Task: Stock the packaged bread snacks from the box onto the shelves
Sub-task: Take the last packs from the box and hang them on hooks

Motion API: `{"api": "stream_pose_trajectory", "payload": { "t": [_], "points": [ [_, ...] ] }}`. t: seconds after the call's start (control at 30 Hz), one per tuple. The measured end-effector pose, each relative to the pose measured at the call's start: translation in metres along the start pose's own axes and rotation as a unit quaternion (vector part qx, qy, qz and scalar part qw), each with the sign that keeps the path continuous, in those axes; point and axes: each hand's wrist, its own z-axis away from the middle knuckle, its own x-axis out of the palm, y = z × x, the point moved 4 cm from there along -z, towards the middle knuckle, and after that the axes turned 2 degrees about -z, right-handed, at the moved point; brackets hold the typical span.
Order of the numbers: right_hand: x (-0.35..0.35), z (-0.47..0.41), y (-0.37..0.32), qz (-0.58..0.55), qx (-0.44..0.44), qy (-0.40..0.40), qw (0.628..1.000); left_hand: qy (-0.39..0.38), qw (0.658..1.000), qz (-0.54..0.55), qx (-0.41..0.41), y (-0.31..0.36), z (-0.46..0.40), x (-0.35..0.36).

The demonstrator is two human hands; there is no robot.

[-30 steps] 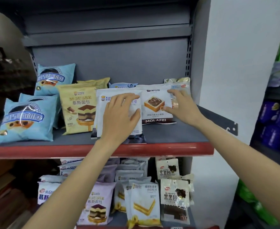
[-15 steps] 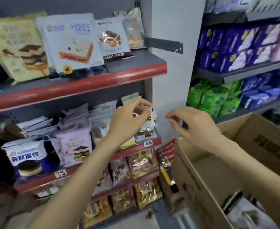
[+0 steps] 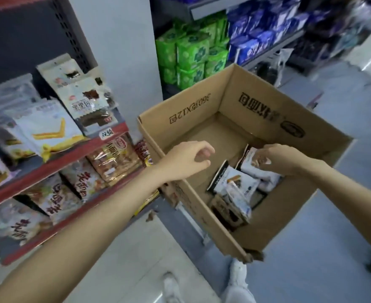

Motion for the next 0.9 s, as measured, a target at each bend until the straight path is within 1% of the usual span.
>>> {"api": "stream_pose_trajectory", "payload": {
  "t": [0.1, 0.17, 0.2, 0.3, 0.43, 0.5, 0.6, 0.7, 0.8, 0.83, 0.9],
  "points": [
    [0.002, -0.019, 0.045, 0.017, -0.006, -0.027, 0.999, -0.079, 0.986, -0.147, 0.016, 0.002, -0.058, 0.038],
    [0.0, -0.04, 0.069, 0.046, -0.022, -0.044, 0.998, -0.1, 0.971, -0.219, 0.002, -0.004, -0.091, 0.062],
    [0.0, -0.052, 0.078, 0.06, -0.028, -0.055, 0.996, -0.108, 0.966, -0.236, -0.016, -0.009, -0.105, 0.073],
    [0.008, -0.091, 0.098, 0.092, -0.053, -0.093, 0.99, -0.12, 0.96, -0.241, -0.073, -0.026, -0.135, 0.107],
    [0.04, -0.139, 0.106, 0.119, -0.093, -0.143, 0.978, -0.142, 0.948, -0.274, -0.078, -0.043, -0.164, 0.151],
    [0.062, -0.156, 0.112, 0.121, -0.077, -0.175, 0.974, -0.16, 0.949, -0.261, -0.074, -0.05, -0.177, 0.174],
    [0.1, -0.17, 0.126, 0.139, -0.029, -0.231, 0.962, -0.204, 0.945, -0.248, -0.062, -0.055, -0.19, 0.211],
    [0.125, -0.18, 0.137, 0.079, 0.011, -0.288, 0.954, -0.254, 0.924, -0.277, -0.068, -0.061, -0.198, 0.242],
    [0.13, -0.188, 0.142, -0.017, 0.013, -0.342, 0.939, -0.288, 0.897, -0.325, -0.082, -0.068, -0.203, 0.256],
    [0.13, -0.19, 0.142, -0.038, 0.007, -0.342, 0.939, -0.297, 0.887, -0.343, -0.084, -0.069, -0.204, 0.257],
    [0.126, -0.194, 0.141, -0.081, 0.014, -0.318, 0.945, -0.317, 0.863, -0.384, -0.085, -0.072, -0.207, 0.254]
  ]
}}
